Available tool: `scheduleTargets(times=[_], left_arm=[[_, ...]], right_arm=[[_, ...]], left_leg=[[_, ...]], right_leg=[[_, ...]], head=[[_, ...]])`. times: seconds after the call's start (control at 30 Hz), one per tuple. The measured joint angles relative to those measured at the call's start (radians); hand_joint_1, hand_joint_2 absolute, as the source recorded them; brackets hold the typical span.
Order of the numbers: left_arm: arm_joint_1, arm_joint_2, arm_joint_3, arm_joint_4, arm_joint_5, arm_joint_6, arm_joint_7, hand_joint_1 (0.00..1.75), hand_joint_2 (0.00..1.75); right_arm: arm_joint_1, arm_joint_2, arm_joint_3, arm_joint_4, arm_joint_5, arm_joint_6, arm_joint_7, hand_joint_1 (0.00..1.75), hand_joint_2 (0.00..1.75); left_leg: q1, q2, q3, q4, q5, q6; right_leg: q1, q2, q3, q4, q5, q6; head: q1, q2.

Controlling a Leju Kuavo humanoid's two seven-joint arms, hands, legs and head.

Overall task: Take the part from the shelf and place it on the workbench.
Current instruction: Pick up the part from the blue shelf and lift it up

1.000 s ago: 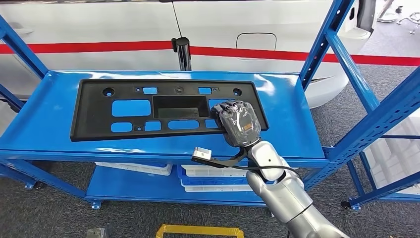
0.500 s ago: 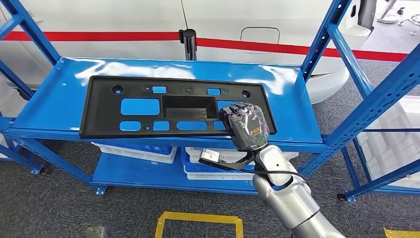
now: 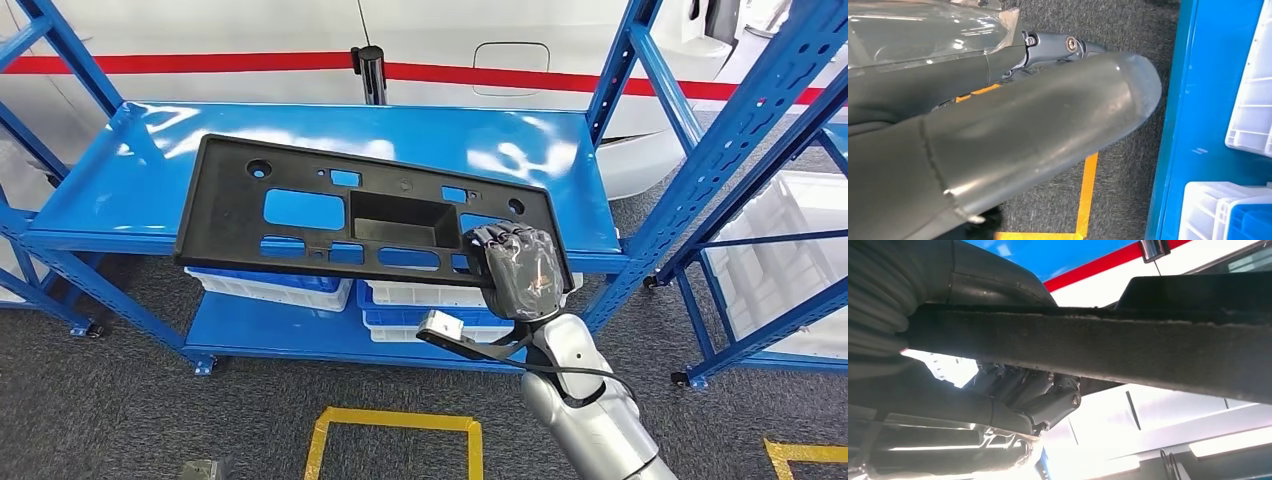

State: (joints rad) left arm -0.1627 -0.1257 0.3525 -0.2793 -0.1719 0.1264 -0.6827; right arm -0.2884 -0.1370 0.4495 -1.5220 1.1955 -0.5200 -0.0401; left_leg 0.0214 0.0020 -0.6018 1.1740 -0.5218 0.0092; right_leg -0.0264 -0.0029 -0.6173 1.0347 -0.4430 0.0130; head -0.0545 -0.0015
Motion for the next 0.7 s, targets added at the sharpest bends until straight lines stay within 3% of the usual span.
scheduleTargets(times=[0.07, 0.1, 0.17, 0.2, 0.27, 0.33, 0.37, 0.4, 0.43, 0.47, 0.5, 0.57, 0.63, 0.7], left_arm=[[-0.008, 0.0, 0.0, 0.0, -0.002, 0.0, 0.003, 0.0, 0.0], [-0.012, 0.0, 0.0, 0.0, -0.003, 0.0, 0.005, 0.0, 0.0], [-0.014, 0.0, 0.0, 0.0, -0.006, 0.0, 0.009, 0.0, 0.0], [-0.015, -0.001, 0.0, 0.0, -0.007, 0.0, 0.012, 0.0, 0.0], [-0.018, -0.001, 0.0, 0.0, -0.012, -0.002, 0.019, 0.0, 0.0], [-0.023, -0.001, -0.001, 0.0, -0.019, -0.005, 0.027, 0.0, 0.0], [-0.024, -0.001, -0.002, 0.0, -0.022, -0.007, 0.031, 0.0, 0.0], [-0.024, -0.002, -0.003, 0.0, -0.024, -0.009, 0.034, 0.0, 0.0], [-0.025, -0.002, -0.004, 0.0, -0.026, -0.011, 0.036, 0.0, 0.0], [-0.026, -0.003, -0.004, 0.0, -0.028, -0.011, 0.038, 0.0, 0.0], [-0.027, -0.004, -0.004, 0.0, -0.029, -0.012, 0.038, 0.0, 0.0], [-0.03, -0.006, -0.005, 0.0, -0.034, -0.012, 0.039, 0.0, 0.0], [-0.033, -0.007, -0.005, -0.001, -0.038, -0.01, 0.04, 0.0, 0.0], [-0.034, -0.007, -0.005, -0.001, -0.038, -0.007, 0.041, 0.0, 0.0]], right_arm=[[0.019, -0.001, -0.018, -0.021, -0.014, 0.0, -0.006, 1.71, 1.75], [0.027, -0.001, -0.026, -0.029, -0.02, 0.0, -0.01, 1.71, 1.75], [0.045, -0.001, -0.041, -0.04, -0.032, -0.001, -0.017, 1.71, 1.75], [0.054, -0.002, -0.049, -0.043, -0.036, -0.001, -0.021, 1.71, 1.75], [0.074, -0.003, -0.063, -0.046, -0.041, -0.002, -0.028, 1.71, 1.75], [0.095, -0.001, -0.079, -0.051, -0.044, -0.004, -0.033, 1.71, 1.75], [0.108, 0.0, -0.088, -0.054, -0.045, -0.005, -0.034, 1.71, 1.75], [0.12, 0.002, -0.096, -0.057, -0.046, -0.006, -0.034, 1.71, 1.75], [0.13, 0.003, -0.103, -0.06, -0.046, -0.006, -0.034, 1.71, 1.75], [0.138, 0.004, -0.11, -0.064, -0.046, -0.007, -0.034, 1.71, 1.75], [0.142, 0.005, -0.115, -0.068, -0.046, -0.007, -0.034, 1.71, 1.75], [0.149, 0.006, -0.126, -0.078, -0.05, -0.009, -0.037, 1.71, 1.75], [0.163, 0.007, -0.141, -0.088, -0.075, -0.015, -0.049, 1.71, 1.75], [0.183, 0.009, -0.158, -0.095, -0.119, -0.019, -0.072, 1.71, 1.75]], left_leg=[[-0.005, -0.007, 0.08, -0.117, -0.001, 0.007], [-0.01, -0.009, 0.092, -0.141, -0.007, 0.009], [-0.014, -0.007, 0.086, -0.155, 0.006, 0.02], [-0.015, -0.005, 0.079, -0.16, 0.017, 0.029], [-0.017, 0.0, 0.058, -0.167, 0.044, 0.047], [-0.023, 0.001, 0.028, -0.167, 0.067, 0.056], [-0.026, 0.001, 0.012, -0.166, 0.079, 0.058], [-0.029, 0.001, -0.004, -0.166, 0.091, 0.059], [-0.032, 0.001, -0.02, -0.165, 0.103, 0.059], [-0.034, 0.001, -0.033, -0.165, 0.114, 0.058], [-0.036, 0.001, -0.045, -0.164, 0.124, 0.056], [-0.041, 0.002, -0.06, -0.162, 0.144, 0.049], [-0.042, 0.003, -0.067, -0.163, 0.164, 0.04], [-0.036, -0.001, -0.074, -0.157, 0.161, 0.029]], right_leg=[[0.002, -0.001, -0.005, -0.001, 0.013, 0.013], [0.003, -0.001, -0.008, -0.003, 0.02, 0.021], [0.003, -0.002, -0.013, -0.005, 0.032, 0.036], [0.004, -0.002, -0.021, 0.004, 0.021, 0.038], [0.007, -0.001, -0.05, 0.073, -0.048, 0.024], [0.008, 0.0, -0.082, 0.195, -0.13, 0.008], [0.009, 0.0, -0.087, 0.245, -0.148, 0.01], [0.01, 0.0, -0.079, 0.27, -0.146, 0.016], [0.012, 0.0, -0.055, 0.261, -0.128, 0.025], [0.014, 0.0, -0.015, 0.218, -0.107, 0.031], [0.016, 0.0, 0.037, 0.151, -0.094, 0.031], [0.025, 0.0, 0.132, 0.008, -0.1, 0.021], [0.033, 0.001, 0.159, -0.054, -0.11, 0.009], [0.021, -0.001, 0.148, -0.057, -0.093, -0.005]], head=[[0.001, 0.0], [0.002, 0.0], [0.003, 0.0], [0.004, 0.0], [0.007, 0.0], [0.01, 0.0], [0.011, 0.0], [0.012, 0.0], [0.013, 0.0], [0.014, 0.0], [0.014, 0.0], [0.014, 0.0], [0.013, 0.0], [0.013, 0.0]])
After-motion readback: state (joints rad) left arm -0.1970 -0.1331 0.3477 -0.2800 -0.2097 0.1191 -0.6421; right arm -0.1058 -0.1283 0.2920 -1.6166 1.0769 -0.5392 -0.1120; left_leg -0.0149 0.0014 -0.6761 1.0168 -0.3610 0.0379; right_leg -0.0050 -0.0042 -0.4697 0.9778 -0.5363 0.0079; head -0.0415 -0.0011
